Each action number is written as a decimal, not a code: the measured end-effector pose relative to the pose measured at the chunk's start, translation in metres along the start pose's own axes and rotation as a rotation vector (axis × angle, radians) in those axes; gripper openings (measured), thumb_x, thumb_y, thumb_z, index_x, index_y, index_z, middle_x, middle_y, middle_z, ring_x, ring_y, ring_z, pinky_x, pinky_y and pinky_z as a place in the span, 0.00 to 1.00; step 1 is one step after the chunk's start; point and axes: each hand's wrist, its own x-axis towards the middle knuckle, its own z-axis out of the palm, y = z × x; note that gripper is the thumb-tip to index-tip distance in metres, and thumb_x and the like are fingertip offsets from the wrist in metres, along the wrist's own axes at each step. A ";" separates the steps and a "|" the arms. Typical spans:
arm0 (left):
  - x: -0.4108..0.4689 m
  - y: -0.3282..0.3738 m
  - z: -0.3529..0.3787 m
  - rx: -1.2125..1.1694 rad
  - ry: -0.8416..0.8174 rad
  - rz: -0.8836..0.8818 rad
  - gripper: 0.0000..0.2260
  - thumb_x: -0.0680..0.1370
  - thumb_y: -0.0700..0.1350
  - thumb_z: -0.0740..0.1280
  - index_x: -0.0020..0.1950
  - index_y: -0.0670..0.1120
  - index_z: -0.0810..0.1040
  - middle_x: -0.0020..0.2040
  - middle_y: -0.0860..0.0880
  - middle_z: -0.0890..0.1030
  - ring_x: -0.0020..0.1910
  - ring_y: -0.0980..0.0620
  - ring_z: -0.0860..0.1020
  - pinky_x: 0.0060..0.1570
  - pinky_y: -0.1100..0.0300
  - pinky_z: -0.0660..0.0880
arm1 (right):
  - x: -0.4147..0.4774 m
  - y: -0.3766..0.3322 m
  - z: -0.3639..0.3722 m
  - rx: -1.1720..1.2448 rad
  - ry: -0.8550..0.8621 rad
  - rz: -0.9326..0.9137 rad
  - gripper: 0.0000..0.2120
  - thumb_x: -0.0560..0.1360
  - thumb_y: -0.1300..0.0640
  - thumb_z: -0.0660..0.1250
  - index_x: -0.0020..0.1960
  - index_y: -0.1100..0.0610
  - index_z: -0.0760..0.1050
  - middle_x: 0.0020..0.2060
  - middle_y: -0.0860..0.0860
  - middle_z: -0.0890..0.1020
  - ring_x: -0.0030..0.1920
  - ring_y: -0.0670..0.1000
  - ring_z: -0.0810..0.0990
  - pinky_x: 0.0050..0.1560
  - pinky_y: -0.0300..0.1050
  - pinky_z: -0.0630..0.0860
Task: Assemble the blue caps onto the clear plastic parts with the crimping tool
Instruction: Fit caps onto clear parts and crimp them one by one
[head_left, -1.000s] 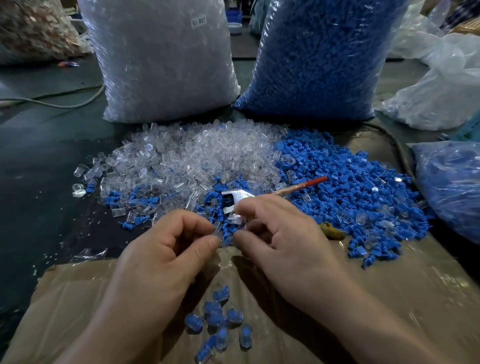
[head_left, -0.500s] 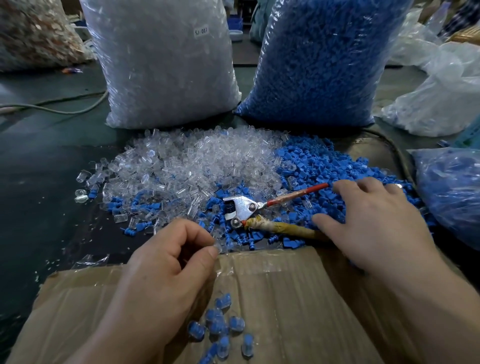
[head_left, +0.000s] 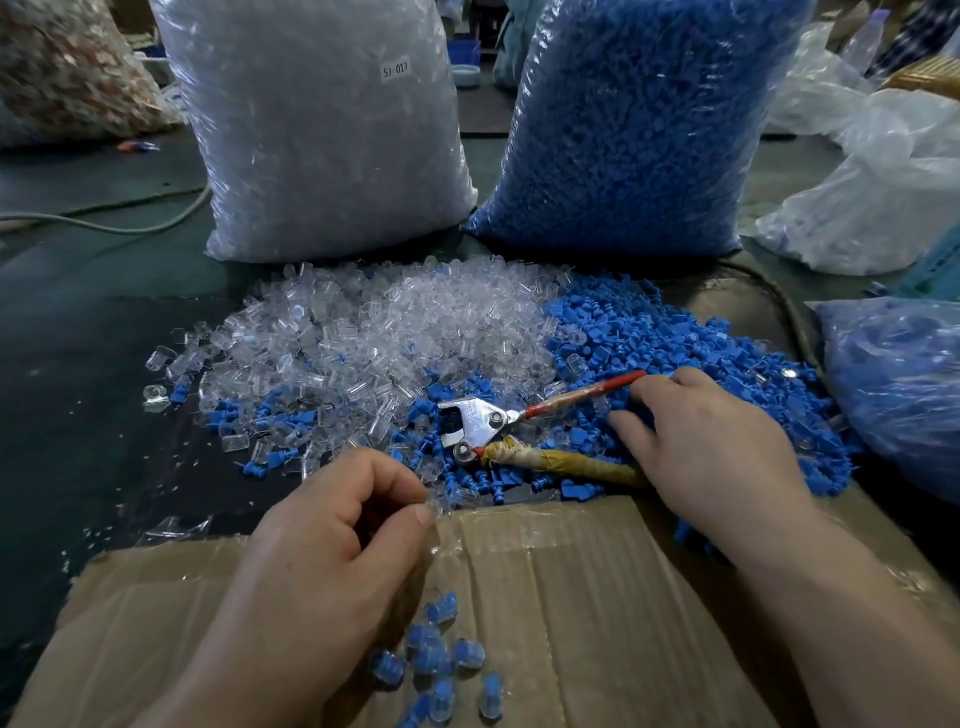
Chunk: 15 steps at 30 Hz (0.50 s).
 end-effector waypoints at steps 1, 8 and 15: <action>0.000 0.000 0.000 0.003 0.000 0.003 0.07 0.72 0.51 0.71 0.45 0.64 0.77 0.40 0.63 0.82 0.41 0.63 0.79 0.43 0.77 0.70 | 0.000 0.000 0.000 0.024 0.015 -0.009 0.11 0.80 0.42 0.57 0.51 0.46 0.73 0.40 0.43 0.69 0.37 0.49 0.73 0.33 0.47 0.70; 0.000 -0.003 0.000 -0.001 0.025 0.013 0.06 0.72 0.51 0.71 0.45 0.63 0.78 0.38 0.61 0.82 0.38 0.62 0.79 0.40 0.76 0.71 | -0.006 0.000 -0.009 0.306 0.146 -0.123 0.10 0.78 0.47 0.60 0.49 0.48 0.78 0.40 0.43 0.74 0.40 0.46 0.74 0.43 0.48 0.73; 0.001 -0.008 0.002 -0.063 0.056 -0.007 0.06 0.71 0.53 0.70 0.47 0.61 0.79 0.37 0.57 0.83 0.35 0.58 0.80 0.32 0.64 0.73 | -0.033 -0.042 -0.013 0.202 -0.092 -0.495 0.14 0.78 0.42 0.52 0.49 0.44 0.74 0.43 0.41 0.73 0.41 0.43 0.73 0.41 0.43 0.73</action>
